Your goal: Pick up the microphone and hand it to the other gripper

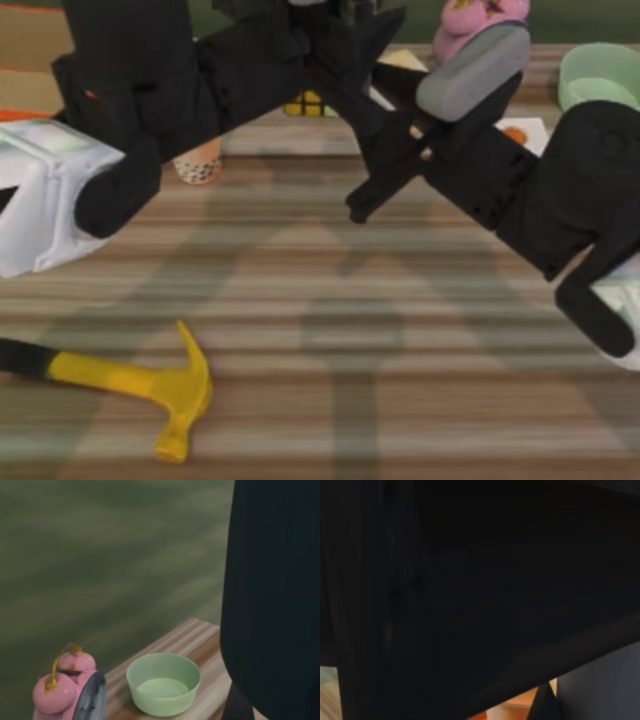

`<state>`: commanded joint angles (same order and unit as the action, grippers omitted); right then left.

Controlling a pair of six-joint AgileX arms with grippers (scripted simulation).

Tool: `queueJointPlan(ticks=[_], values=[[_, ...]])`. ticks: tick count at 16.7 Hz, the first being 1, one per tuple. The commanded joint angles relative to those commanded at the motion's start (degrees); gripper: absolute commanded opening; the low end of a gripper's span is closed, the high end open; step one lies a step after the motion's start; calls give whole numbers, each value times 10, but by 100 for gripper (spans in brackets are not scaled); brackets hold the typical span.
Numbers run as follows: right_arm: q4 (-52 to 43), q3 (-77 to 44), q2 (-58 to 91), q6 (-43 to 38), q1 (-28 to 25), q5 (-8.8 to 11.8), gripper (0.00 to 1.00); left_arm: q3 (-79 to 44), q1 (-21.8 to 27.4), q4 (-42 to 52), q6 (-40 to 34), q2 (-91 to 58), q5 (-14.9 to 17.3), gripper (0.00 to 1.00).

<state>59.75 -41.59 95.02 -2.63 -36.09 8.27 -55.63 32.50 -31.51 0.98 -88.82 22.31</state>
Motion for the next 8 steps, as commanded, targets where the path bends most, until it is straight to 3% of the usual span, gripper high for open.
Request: queueJointPlan(ticks=[1,8], values=[[0,0,0,0,0,0,0,0,0,0,0,0,0,0],[0,0,0,0,0,0,53,0,0,0,0,0,0,0]])
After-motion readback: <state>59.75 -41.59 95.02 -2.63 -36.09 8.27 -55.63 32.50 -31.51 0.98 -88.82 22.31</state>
